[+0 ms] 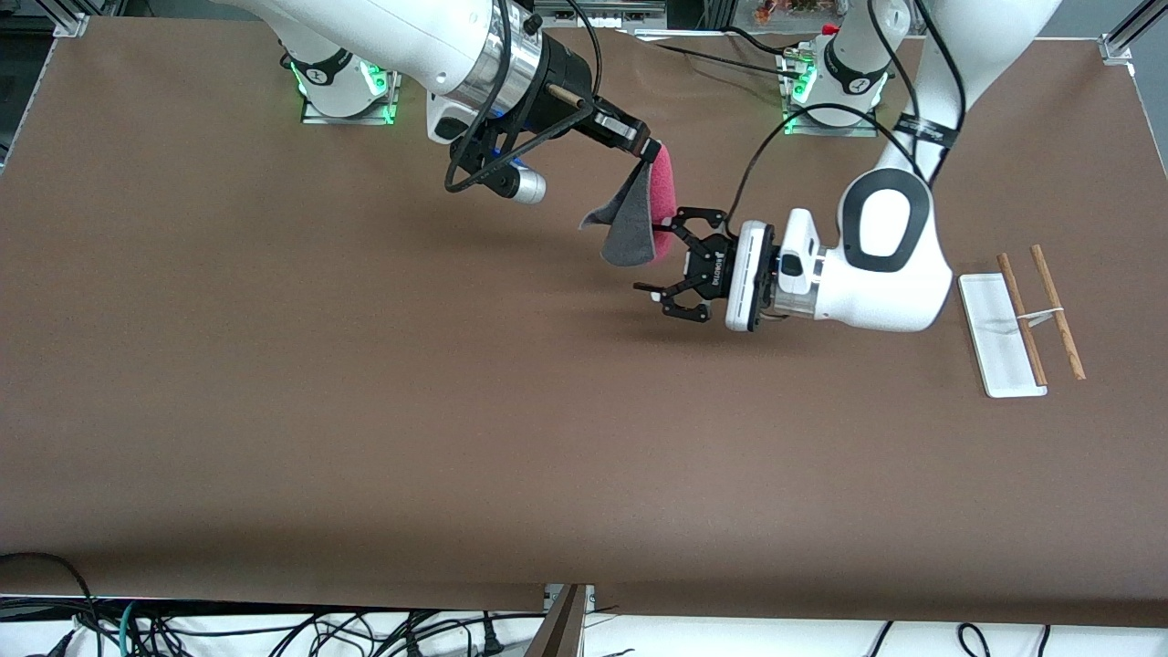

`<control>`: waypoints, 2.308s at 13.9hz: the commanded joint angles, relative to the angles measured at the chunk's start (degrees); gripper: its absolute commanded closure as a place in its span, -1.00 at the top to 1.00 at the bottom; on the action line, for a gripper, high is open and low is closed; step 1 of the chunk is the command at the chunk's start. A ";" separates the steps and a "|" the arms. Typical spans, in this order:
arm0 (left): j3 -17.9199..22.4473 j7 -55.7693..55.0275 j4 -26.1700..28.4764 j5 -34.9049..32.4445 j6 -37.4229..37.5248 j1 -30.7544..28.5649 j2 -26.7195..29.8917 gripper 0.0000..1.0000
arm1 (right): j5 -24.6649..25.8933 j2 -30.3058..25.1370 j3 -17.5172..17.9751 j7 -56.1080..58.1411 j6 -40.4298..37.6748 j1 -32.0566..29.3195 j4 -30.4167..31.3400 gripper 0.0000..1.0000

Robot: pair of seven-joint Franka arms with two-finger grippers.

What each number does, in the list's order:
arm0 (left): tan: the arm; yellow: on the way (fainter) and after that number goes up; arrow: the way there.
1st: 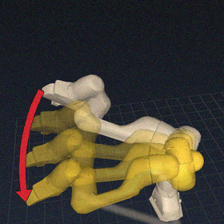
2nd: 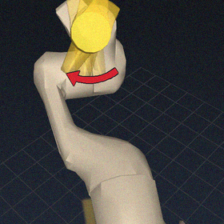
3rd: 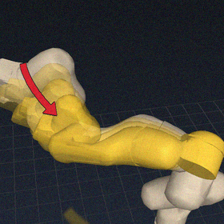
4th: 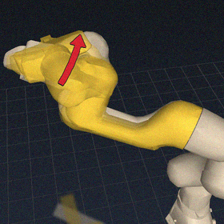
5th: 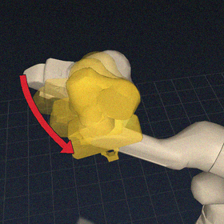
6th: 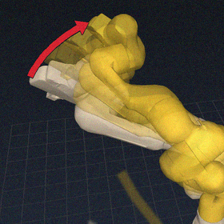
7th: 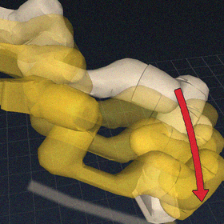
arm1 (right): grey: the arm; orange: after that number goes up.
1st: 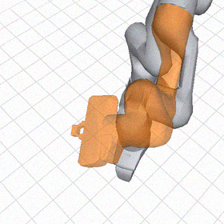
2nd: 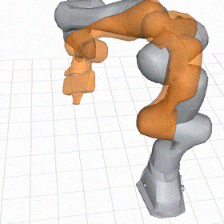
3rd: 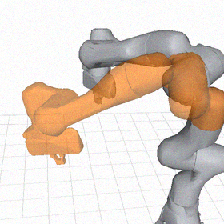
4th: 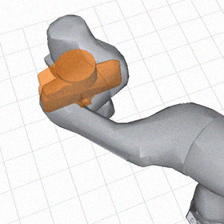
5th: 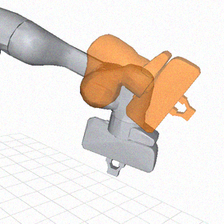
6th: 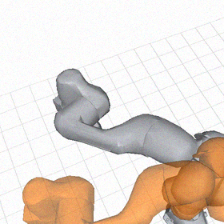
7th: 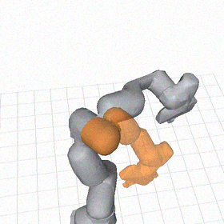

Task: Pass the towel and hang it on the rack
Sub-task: 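Grasp the hanging towel with the left gripper beside the right gripper, then carry the towel with the left gripper while the right gripper retracts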

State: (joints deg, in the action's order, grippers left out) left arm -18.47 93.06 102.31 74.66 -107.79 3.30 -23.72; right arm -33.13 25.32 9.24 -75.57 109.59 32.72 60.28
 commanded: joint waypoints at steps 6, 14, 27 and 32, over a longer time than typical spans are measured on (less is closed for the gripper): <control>-0.16 4.59 3.25 2.69 -0.76 -1.02 2.72 -1.00 | -0.98 0.78 0.51 -0.90 -0.25 -0.20 -1.74 -1.00; 0.02 4.42 2.81 2.60 2.22 -2.86 2.54 -1.00 | -0.98 0.78 0.43 -0.81 -0.16 -0.29 -1.66 -1.00; 0.81 -11.21 -9.39 -30.40 20.84 -10.50 2.45 -1.00 | -0.19 -0.36 -0.36 7.07 -6.30 -8.44 -1.75 1.00; 0.72 -9.58 -13.44 -40.28 32.01 -24.81 -1.31 -1.00 | 0.86 -2.46 -1.06 28.59 -19.47 -19.07 -1.66 1.00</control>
State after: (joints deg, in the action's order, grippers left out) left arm -16.91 81.52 91.87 36.71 -79.88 -15.48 -21.96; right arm -32.95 24.39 8.09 -53.51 95.23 16.77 59.15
